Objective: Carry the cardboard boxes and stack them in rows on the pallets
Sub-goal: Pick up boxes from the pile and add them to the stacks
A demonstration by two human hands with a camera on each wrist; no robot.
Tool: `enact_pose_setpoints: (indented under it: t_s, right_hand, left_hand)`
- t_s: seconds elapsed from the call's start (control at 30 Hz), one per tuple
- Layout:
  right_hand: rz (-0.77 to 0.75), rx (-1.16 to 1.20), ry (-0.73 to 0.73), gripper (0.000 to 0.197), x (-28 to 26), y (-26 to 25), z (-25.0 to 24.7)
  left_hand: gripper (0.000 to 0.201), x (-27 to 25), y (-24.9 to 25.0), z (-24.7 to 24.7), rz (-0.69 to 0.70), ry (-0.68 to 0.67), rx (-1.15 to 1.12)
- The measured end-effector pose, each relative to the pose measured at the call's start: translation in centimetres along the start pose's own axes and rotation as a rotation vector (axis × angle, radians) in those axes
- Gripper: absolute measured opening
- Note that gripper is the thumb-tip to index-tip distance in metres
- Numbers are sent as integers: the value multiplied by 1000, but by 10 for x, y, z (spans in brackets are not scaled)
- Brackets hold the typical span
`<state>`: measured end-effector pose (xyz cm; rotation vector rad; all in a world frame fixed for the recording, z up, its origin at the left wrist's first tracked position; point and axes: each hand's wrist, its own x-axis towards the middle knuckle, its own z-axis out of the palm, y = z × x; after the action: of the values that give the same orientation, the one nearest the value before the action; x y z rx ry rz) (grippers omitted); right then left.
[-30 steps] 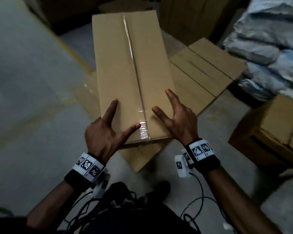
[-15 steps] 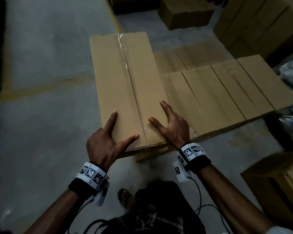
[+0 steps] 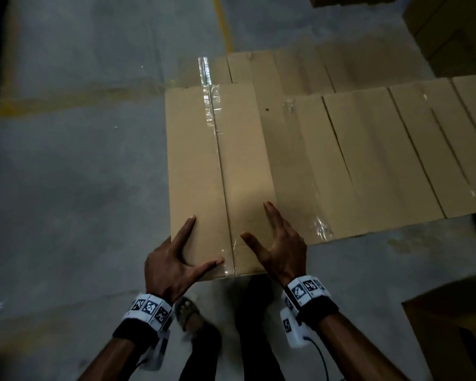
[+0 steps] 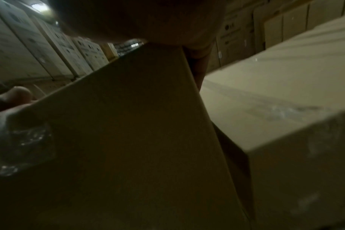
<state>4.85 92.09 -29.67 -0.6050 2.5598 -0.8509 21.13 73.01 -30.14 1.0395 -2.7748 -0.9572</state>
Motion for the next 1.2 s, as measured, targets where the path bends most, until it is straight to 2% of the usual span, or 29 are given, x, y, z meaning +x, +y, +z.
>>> enact_pose_setpoints:
  t_s: [0.2, 0.47, 0.6, 0.9, 1.07, 1.2]
  right_hand:
    - [-26, 42, -23, 102, 13, 51, 26]
    - [-84, -9, 23, 98, 34, 94, 56]
    - [-102, -143, 61, 97, 40, 101, 62]
    - [-109, -214, 103, 82, 36, 123, 84]
    - [-163, -215, 149, 69, 32, 136, 91]
    - [-253, -325, 105, 81, 25, 148, 81]
  left_hand:
    - [112, 0, -14, 53, -10, 17, -60]
    - [114, 9, -25, 104, -54, 39, 6]
    - [116, 18, -33, 119, -59, 24, 34]
    - [115, 22, -49, 141, -37, -14, 46]
    - [104, 16, -45, 155, -97, -18, -36]
    - [100, 13, -48, 158, -157, -3, -179]
